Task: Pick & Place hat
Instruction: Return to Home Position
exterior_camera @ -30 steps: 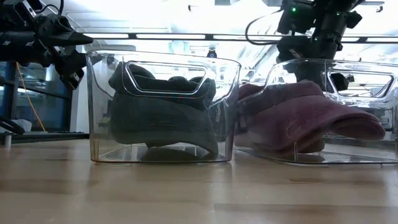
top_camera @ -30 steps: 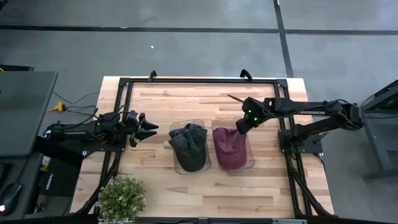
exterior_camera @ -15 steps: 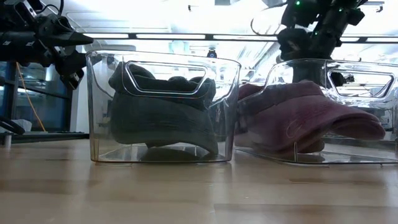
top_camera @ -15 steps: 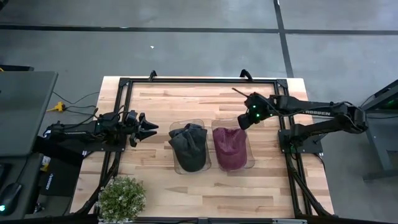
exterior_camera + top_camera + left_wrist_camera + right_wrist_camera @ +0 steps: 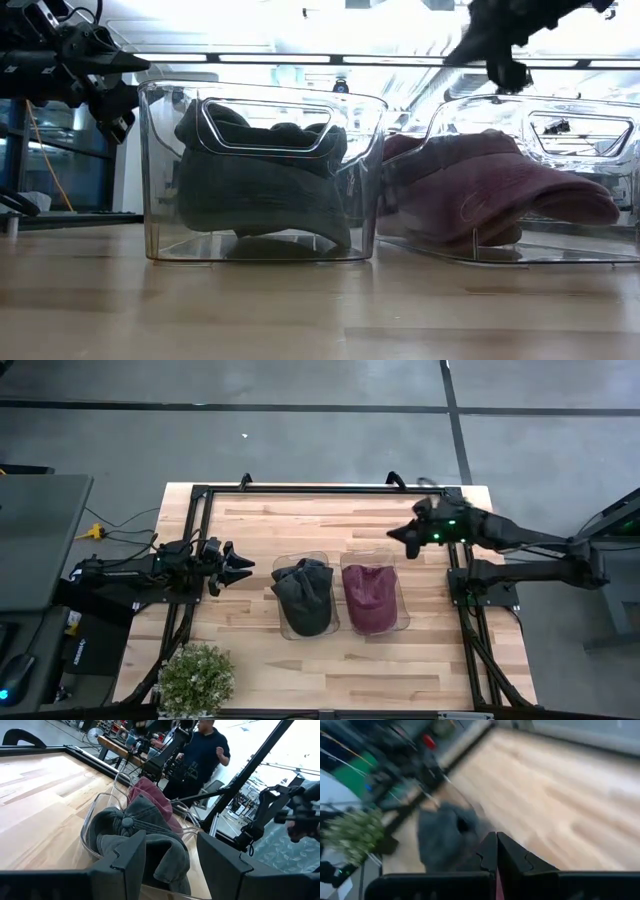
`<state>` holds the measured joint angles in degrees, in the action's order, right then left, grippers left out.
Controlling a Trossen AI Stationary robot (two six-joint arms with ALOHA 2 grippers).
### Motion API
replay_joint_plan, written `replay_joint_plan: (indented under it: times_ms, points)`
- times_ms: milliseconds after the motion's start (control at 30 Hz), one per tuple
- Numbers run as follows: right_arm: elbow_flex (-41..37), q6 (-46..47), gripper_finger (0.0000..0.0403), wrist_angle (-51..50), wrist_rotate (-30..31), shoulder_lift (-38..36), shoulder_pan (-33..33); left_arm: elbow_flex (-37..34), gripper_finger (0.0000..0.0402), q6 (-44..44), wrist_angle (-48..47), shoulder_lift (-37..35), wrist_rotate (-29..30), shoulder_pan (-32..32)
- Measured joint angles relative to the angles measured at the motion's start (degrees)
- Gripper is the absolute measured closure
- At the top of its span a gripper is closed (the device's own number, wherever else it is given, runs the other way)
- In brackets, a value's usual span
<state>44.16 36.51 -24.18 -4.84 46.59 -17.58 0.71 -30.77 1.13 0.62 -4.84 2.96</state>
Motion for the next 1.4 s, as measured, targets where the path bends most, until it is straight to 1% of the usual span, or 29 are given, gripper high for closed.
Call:
replay_joint_plan:
  times_ms: [167,367,500,667,733,867,967,1033,1100,1200,1400]
  points:
    - [0.0,-6.0,0.0403,6.5,2.1,-6.0,0.0,0.0,0.0232,0.0,0.0,0.0,0.0,0.0]
    - [0.0,-8.8,0.0403,9.5,10.1,-12.4,0.8,0.0,0.0232,0.0,0.0,0.0,-0.3,0.0]
    - [0.0,-12.8,0.0403,17.9,14.9,-13.6,5.0,0.0,0.0232,0.0,0.0,0.0,-0.2,0.0]
    - [-0.2,-18.8,0.0403,27.1,20.0,-10.6,12.8,0.0,0.0232,0.0,0.0,0.0,-0.2,0.0]
    - [-2.5,-20.6,0.0403,33.6,22.8,-9.0,16.0,0.0,0.0232,0.0,0.0,0.0,-0.2,0.0]
    - [-11.5,-24.0,0.0403,50.7,27.6,-6.8,21.1,0.0,0.0232,0.0,0.0,0.0,-0.2,0.0]
    - [-17.1,-26.3,0.0403,61.2,30.5,-7.2,22.7,0.0,0.0232,0.0,0.0,0.0,-0.2,0.0]
    - [-20.0,-26.8,0.0403,65.3,31.0,-8.7,23.0,0.0,0.0232,0.0,0.0,0.0,-0.2,0.0]
    - [-22.2,-26.9,0.0403,65.9,30.9,-10.9,23.0,0.0,0.0232,0.0,0.0,0.0,-0.2,0.0]
    - [-24.1,-26.8,0.0403,64.4,31.4,-15.2,23.0,0.0,0.0232,0.0,0.0,0.0,-0.1,0.0]
    - [-24.4,-30.5,0.0403,53.4,31.5,-23.9,23.0,0.0,0.0232,0.0,0.0,0.0,0.1,0.0]
